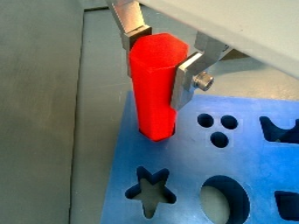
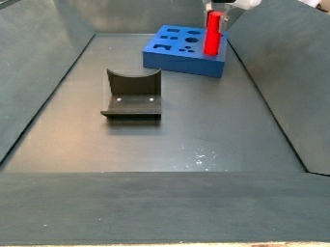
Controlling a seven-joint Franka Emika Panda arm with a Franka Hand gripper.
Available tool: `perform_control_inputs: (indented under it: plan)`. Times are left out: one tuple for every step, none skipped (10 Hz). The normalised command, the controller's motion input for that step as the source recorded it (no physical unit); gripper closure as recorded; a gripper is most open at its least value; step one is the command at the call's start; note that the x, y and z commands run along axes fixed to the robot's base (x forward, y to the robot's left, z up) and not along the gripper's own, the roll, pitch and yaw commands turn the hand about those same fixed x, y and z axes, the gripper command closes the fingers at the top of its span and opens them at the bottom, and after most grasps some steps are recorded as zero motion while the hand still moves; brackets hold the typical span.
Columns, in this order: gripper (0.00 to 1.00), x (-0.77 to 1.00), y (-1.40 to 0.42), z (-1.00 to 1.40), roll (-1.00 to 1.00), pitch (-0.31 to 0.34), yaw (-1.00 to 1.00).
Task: Pick up the hexagon object. Move up. Place the hexagon object on the fixture. Regrasp the hexagon object. Move to above the board. Insert the hexagon object.
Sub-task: Insert the hexagon object.
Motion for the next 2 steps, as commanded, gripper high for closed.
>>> perform_control_inputs:
  plan:
    - [1.0,0.03,0.0,0.0,0.0,0.011,0.0]
    - [1.0,0.0,0.0,0.0,0.0,0.0,0.0]
